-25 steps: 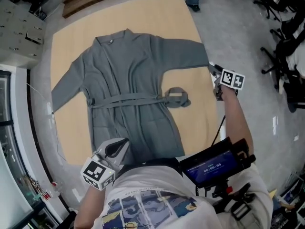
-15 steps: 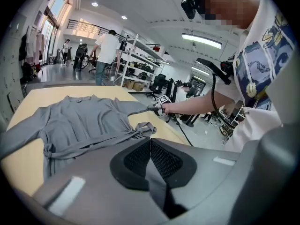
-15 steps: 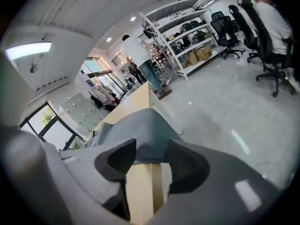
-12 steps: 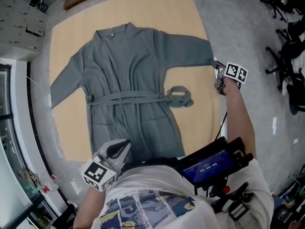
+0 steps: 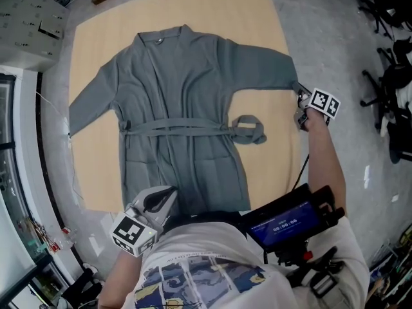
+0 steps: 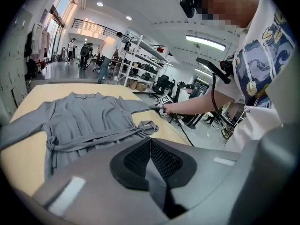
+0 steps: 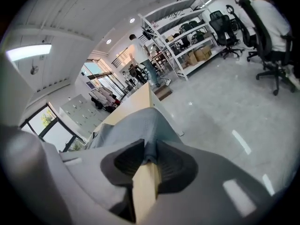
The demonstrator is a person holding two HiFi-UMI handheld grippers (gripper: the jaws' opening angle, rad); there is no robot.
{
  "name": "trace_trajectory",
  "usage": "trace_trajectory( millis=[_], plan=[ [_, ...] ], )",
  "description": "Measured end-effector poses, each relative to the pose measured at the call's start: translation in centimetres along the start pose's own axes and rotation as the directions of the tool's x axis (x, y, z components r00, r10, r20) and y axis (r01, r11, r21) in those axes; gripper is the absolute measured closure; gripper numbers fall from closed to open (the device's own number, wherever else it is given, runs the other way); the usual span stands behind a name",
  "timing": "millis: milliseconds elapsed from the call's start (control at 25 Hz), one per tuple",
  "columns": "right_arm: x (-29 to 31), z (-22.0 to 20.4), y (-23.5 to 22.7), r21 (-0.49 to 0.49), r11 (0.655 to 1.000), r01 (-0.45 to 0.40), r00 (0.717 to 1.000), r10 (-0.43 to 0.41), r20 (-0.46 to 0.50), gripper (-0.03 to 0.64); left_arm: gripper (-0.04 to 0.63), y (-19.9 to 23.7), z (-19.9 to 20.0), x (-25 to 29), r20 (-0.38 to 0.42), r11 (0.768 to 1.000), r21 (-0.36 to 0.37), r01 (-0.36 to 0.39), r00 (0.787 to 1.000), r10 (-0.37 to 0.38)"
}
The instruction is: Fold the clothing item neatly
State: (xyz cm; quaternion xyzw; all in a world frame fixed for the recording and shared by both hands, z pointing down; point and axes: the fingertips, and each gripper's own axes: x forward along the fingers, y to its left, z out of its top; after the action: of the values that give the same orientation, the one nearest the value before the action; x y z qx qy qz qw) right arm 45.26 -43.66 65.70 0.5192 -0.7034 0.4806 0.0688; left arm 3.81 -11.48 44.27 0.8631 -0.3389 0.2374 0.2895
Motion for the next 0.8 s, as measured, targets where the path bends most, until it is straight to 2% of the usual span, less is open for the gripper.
trace_trajectory(
  millis=[120, 280, 560, 800],
  plan=[
    [-0.5, 0.6, 0.0, -0.049, 0.997, 0.062, 0.998, -0.061, 0.012, 0.58, 0.586, 0.3, -0.1, -0.5, 0.015, 1.0, 0.0, -0.01, 1.0, 0.01],
    [-1.0, 1.8, 1.4, -0.086, 0.994, 0.071, 0.997, -0.067, 0.038, 0.588, 0.586, 0.4, -0.5, -1.4, 0.035, 1.0, -0.014, -0.023, 0.999, 0.023],
    [-1.7, 3.2, 5.1, -0.085, 0.996, 0.036, 0.996, -0.028, 0.086, 0.589, 0.586, 0.4, -1.2, -3.0, 0.082, 0.999, -0.04, -0.032, 0.996, 0.035],
    [-1.2, 3.8, 10.8, -0.138, 0.99, -0.033, 0.995, 0.046, 0.092, 0.591, 0.586, 0.5, -1.8, -4.8, 0.126, 0.996, -0.078, -0.043, 0.991, 0.053]
  ],
)
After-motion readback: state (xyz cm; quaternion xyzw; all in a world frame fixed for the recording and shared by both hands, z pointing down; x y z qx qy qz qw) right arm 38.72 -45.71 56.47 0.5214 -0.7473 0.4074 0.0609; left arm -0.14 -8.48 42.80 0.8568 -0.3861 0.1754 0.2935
